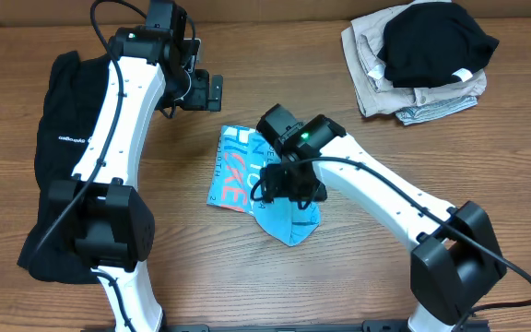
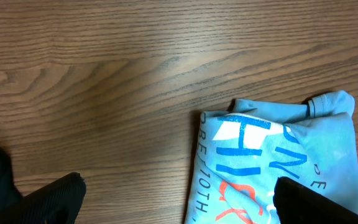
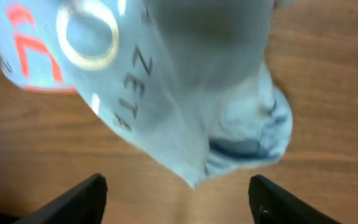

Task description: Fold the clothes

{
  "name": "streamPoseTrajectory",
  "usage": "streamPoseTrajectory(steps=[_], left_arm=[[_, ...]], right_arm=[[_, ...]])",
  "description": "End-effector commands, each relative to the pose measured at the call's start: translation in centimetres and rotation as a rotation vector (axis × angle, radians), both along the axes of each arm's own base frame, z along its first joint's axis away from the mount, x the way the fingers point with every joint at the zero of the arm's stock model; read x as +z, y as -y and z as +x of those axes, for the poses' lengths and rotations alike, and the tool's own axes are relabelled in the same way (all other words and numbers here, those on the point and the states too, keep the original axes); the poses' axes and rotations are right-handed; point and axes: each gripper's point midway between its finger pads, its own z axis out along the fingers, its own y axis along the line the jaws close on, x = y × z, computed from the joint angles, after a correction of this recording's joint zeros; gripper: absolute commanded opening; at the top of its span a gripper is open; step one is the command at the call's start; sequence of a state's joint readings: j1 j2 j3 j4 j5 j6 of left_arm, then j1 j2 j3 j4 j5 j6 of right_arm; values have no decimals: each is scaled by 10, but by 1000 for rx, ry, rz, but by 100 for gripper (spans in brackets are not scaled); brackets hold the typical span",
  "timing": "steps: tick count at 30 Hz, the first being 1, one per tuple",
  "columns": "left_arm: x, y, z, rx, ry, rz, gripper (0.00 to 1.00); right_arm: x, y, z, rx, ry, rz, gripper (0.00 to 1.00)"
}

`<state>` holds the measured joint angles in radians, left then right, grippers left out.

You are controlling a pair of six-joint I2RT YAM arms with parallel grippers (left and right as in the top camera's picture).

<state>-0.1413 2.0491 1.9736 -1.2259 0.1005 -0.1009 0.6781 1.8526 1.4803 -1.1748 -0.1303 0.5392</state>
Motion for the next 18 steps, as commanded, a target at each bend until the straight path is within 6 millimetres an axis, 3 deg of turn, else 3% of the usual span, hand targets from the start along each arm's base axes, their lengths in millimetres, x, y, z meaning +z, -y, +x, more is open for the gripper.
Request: streamPoseTrajectory(steps=[1,8,18], left_arm=[[3,-7,1,-13,13,14,100],[2,-7,0,-20,10,15,100],[2,-7,1,-19,13,15,100]], right_arm=[[0,18,28,-111,79,-5,79],[-39,45,55,-249,81,104,79],[-59,25,60,-222,90,318,79]])
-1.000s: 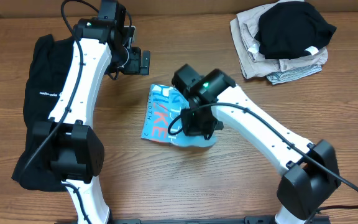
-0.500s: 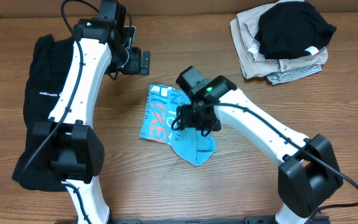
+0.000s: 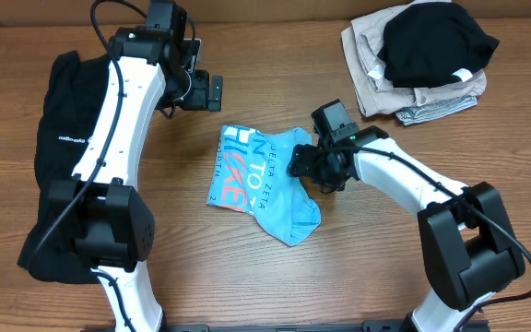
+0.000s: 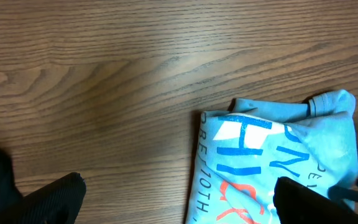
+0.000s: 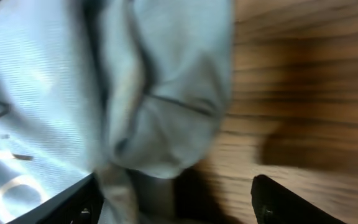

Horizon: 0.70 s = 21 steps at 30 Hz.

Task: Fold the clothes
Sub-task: 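Lift the folded shirt with the right gripper onto the clothes stack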

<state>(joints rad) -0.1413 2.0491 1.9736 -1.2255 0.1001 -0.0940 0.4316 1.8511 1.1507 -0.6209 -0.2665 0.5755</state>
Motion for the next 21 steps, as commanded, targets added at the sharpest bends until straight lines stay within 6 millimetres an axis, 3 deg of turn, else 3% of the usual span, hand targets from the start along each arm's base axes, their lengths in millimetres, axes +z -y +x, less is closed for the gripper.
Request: streamPoseTrajectory(steps=[1,6,12,13,16,17,21], left_arm=[[2,-6,1,-13,12,12,100],[2,-6,1,-13,12,13,100],[2,-6,1,-13,11,13,100],[2,-6,1,-13,11,12,100],[2,-6,1,-13,11,12,100],[2,-6,1,-13,11,13,100],[2,-7,1,-11,10,13,100]], right_arm=[[2,-19,-8,41,-9,97,79],[-18,-30,-15,-7,-77,122,72],[-17,-71,-14,46,-65,255,63],[-15,-79,-14,61,-50,272,58],[-4,-104,-12,117,25,320,12],[-2,-108,-11,114,32,330,4],[13,-118,-4,146,67,417,4]])
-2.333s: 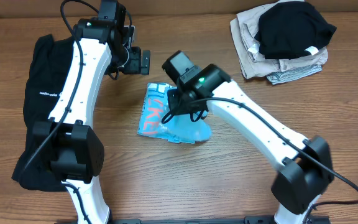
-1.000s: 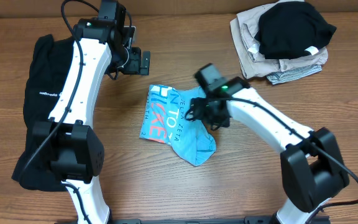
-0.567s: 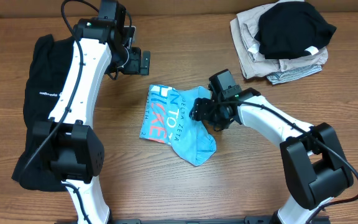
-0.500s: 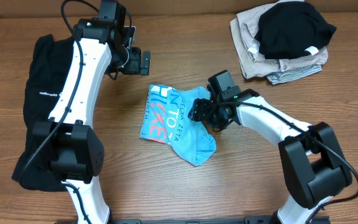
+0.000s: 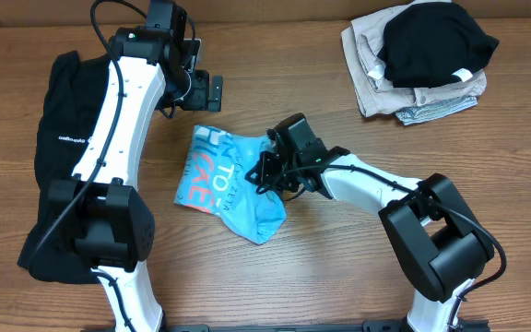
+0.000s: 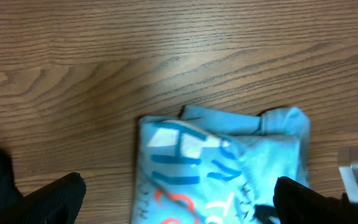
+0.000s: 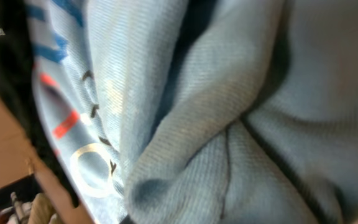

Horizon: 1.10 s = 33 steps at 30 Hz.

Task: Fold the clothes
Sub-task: 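Lift the folded shirt with the right gripper onto the clothes stack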

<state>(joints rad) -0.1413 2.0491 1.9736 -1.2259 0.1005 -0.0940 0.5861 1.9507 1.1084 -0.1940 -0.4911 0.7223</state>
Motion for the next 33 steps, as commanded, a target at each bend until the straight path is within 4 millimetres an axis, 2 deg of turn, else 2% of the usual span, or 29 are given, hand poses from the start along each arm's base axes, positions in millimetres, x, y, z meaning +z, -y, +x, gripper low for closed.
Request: streamPoseTrajectory(steps=[1,5,13,19,23,26,30,33], left_arm=[[2,-8,1,-10,10,14,100],[2,-15,2,5,10,14,100],[2,-41,5,66,9,9,100],[2,-50,6,85,11,9,100],[3,-50,7,84,16,9,100],[3,-50,9,84,21,9,100],[4,-50,12,85,35,7,100],[5,-49,14,90,42,5,100]], right_arm=[[16,-6,5,23,4,103,4],[46,7,22,-5,45,163,4],[154,61,59,-98,234,303,4],[215,106,94,-191,389,339,4],[262,142,125,-268,530,352,4],[299,181,150,-373,658,334,4],[333,231,171,-507,787,311,4],[347,264,182,-585,861,309,4]])
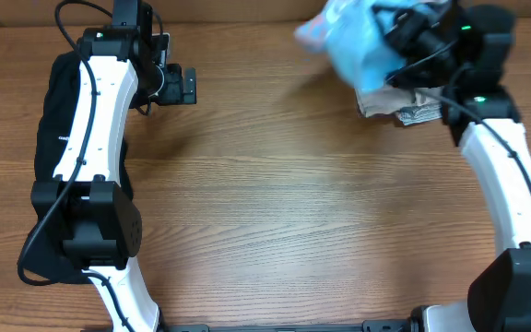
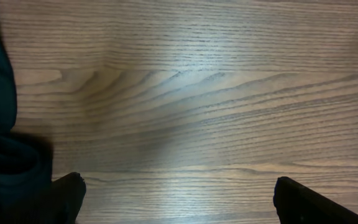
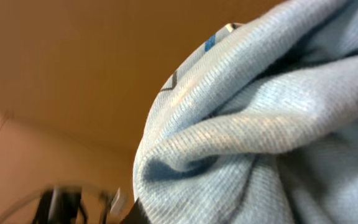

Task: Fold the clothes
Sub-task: 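Lift the folded shirt with the right gripper onto the clothes stack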

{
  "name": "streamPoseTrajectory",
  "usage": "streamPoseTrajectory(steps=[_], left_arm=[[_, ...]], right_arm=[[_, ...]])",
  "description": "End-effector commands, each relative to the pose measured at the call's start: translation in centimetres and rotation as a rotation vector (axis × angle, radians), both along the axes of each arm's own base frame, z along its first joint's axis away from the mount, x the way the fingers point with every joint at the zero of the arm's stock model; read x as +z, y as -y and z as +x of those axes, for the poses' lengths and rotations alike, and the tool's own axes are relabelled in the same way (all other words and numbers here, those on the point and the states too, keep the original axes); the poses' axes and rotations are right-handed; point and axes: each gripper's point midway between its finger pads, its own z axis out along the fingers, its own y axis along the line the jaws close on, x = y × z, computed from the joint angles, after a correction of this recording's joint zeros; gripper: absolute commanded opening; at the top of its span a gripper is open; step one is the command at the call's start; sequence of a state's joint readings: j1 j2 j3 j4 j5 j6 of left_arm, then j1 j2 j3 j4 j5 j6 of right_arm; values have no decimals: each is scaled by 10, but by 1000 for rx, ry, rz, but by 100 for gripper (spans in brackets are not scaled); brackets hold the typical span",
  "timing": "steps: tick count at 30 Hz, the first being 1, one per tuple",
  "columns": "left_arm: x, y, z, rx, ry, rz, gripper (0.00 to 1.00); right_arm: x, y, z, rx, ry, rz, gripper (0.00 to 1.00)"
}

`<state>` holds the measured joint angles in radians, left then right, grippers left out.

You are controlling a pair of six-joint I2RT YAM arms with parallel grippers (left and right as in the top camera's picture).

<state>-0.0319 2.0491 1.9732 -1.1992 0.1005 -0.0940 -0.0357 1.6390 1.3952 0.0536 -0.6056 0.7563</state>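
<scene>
A light blue printed shirt (image 1: 353, 41) hangs bunched and blurred at the table's far right, with my right gripper (image 1: 402, 44) shut on it. In the right wrist view the blue knit (image 3: 260, 124) fills the frame and hides the fingers. Just below it lies a pile of folded clothes (image 1: 406, 109), mostly hidden by the shirt and arm. A black garment (image 1: 49, 138) lies along the left edge, also seen in the left wrist view. My left gripper (image 1: 181, 86) stands open over bare wood (image 2: 179, 202), beside that black garment, holding nothing.
The wooden table (image 1: 275, 203) spreads between the two arms. The left arm's white links (image 1: 86, 120) lie over the black garment. The right arm (image 1: 514, 203) runs along the right edge.
The blue shirt has left the table's middle and is now held up at the far right over the folded pile. My left gripper has shifted left, toward the black garment.
My right gripper stood open over the blue shirt at the table's middle, then at the shirt's right edge. Later it was on the shirt, which lay further left. Now it holds the shirt aloft by the pile, and the left gripper stayed open throughout.
</scene>
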Motion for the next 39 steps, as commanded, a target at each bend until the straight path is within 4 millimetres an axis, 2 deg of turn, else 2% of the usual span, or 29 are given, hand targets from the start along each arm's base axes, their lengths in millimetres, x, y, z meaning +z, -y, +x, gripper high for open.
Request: streamPoseTrajectory(steps=[1,3,4,8,12,14,16,18,20,22,23,28,34,37,39], left_arm=[[3,0,2,-18,17,8,100],[3,0,3,-18,21,8,100],[4,0,4,-18,26,8,100],[4,0,6,-18,34,8,100],[5,0,6,-18,37,8,100],[5,0,7,-18,38,8,100],[5,0,7,-18,40,7,100],[5,0,7,-18,41,7,100],[5,0,7,-18,41,7,100],[5,0,7,-18,42,7,100],[5,0,7,-18,42,7,100],[5,0,7,-18,41,7,100],[5,0,7,-18,41,7,100],[5,0,8,-19,44,8,100],[6,0,9,-19,49,7,100]], right_arm=[[31,40,10,-125,82,18,4],[26,60,17,-177,84,22,4],[18,78,25,-220,75,29,4],[-11,119,46,-290,45,63,4],[-68,145,66,-331,-60,97,4],[-101,152,72,-343,-131,104,4],[-132,155,76,-342,-186,93,9],[-149,153,77,-318,-207,63,33],[-159,151,75,-303,-229,34,74],[-159,148,72,-281,-234,21,98],[-158,148,70,-282,-243,23,100],[-139,156,49,-327,-283,-47,100],[-121,184,-2,-505,-401,-263,100],[-97,193,-24,-555,-380,-392,100],[-80,193,-29,-546,-327,-459,100]])
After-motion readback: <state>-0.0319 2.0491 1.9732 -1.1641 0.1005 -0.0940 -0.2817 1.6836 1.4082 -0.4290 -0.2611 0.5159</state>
